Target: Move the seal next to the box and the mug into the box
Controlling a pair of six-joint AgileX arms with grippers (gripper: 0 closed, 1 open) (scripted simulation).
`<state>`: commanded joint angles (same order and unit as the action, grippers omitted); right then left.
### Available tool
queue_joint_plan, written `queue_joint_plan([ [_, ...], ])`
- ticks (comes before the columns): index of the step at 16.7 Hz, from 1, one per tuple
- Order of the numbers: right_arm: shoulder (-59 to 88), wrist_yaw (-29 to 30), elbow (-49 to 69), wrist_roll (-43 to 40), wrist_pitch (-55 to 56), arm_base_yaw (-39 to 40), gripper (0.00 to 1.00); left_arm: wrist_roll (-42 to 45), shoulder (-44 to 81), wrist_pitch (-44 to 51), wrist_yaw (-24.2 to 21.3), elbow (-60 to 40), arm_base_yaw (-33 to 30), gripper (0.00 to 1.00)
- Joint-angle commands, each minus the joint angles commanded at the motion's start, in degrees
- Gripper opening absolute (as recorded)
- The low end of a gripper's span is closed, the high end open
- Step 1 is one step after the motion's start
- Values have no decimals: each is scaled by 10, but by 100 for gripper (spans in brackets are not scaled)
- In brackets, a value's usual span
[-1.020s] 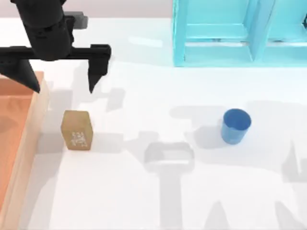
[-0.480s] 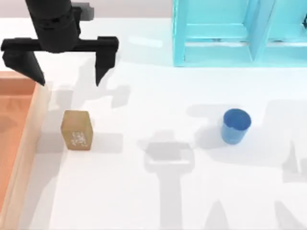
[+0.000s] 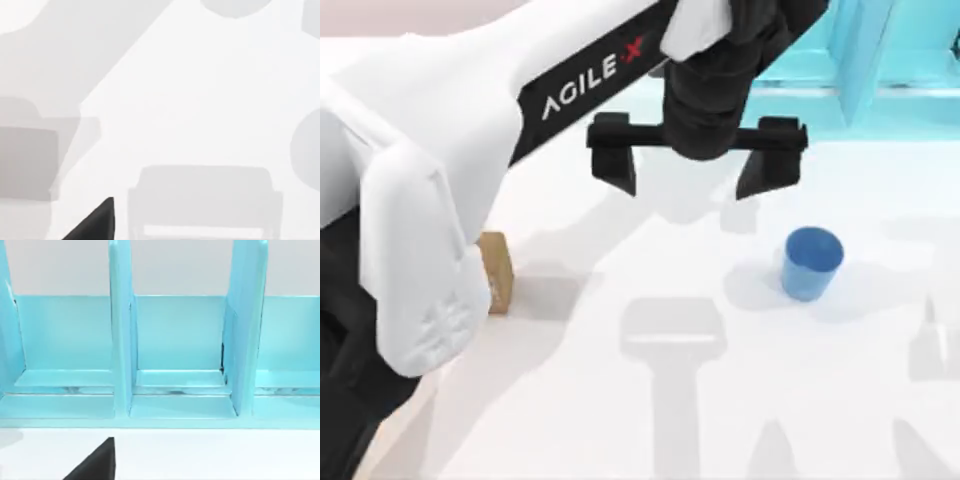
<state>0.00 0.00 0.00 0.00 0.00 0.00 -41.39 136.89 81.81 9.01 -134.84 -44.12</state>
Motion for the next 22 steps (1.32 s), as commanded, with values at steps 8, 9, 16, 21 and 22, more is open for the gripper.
queue_joint_plan([
  [8, 0, 0, 0, 0, 0, 0, 100, -104, 96, -31, 43, -109, -110, 100],
  [9, 0, 0, 0, 0, 0, 0, 100, -104, 96, -31, 43, -109, -110, 100],
  [16, 0, 0, 0, 0, 0, 0, 100, -92, 111, -109, 40, -49, -98, 100],
  [21, 0, 0, 0, 0, 0, 0, 100, -82, 128, -182, 38, 6, -88, 100],
  [22, 0, 0, 0, 0, 0, 0, 100, -82, 128, -183, 38, 6, -88, 100],
])
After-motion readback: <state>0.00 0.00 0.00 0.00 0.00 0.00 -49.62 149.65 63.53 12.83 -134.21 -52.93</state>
